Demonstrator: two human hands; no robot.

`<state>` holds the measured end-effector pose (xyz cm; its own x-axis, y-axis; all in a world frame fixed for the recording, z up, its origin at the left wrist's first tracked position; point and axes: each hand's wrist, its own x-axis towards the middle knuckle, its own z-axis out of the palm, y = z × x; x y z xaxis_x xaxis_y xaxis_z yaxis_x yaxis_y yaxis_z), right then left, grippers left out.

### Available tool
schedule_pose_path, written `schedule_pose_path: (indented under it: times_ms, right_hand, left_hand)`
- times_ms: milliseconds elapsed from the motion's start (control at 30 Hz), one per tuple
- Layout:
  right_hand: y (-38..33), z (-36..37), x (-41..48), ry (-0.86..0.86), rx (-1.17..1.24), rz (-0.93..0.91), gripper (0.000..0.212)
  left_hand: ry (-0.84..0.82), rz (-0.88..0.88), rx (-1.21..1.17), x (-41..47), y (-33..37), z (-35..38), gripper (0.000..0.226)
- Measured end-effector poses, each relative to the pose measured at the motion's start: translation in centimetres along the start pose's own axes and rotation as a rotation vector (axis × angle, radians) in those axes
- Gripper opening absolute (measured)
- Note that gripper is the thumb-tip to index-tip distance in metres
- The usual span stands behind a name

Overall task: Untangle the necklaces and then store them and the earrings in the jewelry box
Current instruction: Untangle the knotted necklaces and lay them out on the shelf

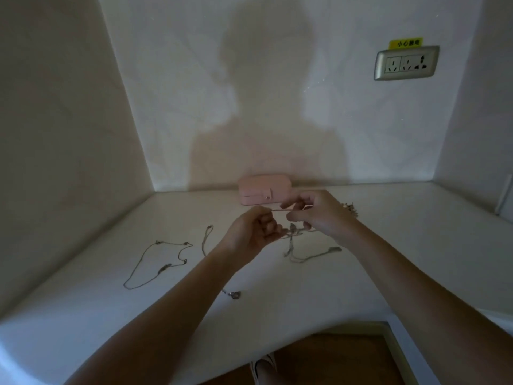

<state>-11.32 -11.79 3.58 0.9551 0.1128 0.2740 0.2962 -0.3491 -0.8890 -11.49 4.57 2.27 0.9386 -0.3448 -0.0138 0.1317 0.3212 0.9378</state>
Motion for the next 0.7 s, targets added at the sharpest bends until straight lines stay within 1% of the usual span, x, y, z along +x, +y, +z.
schedule_pose_path:
  times_ms: [33,100,133,167,233,300,400,500,567,600,700]
  right_hand:
    - [0.8,0.1,-0.2,0.048,-0.015,0.006,0.019]
    - [2.4,0.9,-0.5,0.132,0.006,0.026,0.015]
    - [3.0,1.3,-0.7,0.151,0.078,0.051,0.013]
    - [3.4,1.8,-1.0,0.144,0.175,0.09,0.015]
    - [3.5,2.7,-1.7,0.071,0.316,0.176,0.03]
    - [3.2,3.5,-2.3,-0.01,0.346,0.231,0.044]
    - [2.8,3.8,-2.4,-0.123,0.29,0.257,0.059]
    - [2.9,3.9,-2.5,-0.215,0.108,0.234,0.067]
    - [3.1,3.7,-2.4,-0.195,0.003,0.19,0.062]
    - [3.4,3.5,-2.3,-0.174,-0.03,0.16,0.056]
    - [3.8,2.7,-2.2,-0.091,-0.097,0.059,0.026]
  left_hand:
    - [-0.015,-0.008,-0.036,0.0,-0.2,-0.2,0.041]
    - [-0.048,-0.023,-0.059,-0.2,-0.6,-0.4,0.044]
    - [-0.044,-0.03,-0.04,-0.2,-0.9,-0.5,0.042]
    - [-0.033,-0.033,-0.009,-0.2,-1.1,-0.5,0.038]
    - [-0.012,-0.019,0.063,-0.3,-1.3,-0.8,0.031]
    - [-0.012,0.005,0.09,-0.2,-1.2,-1.4,0.028]
    - [-0.007,0.047,0.004,0.0,-0.6,-2.1,0.024]
    - [0.025,0.056,-0.12,0.3,0.1,-3.0,0.023]
    - [0.044,0.05,-0.16,0.5,0.5,-3.7,0.022]
    - [0.061,0.051,-0.125,0.6,0.7,-4.2,0.02]
    - [0.14,0.057,0.179,0.6,0.9,-5.7,0.02]
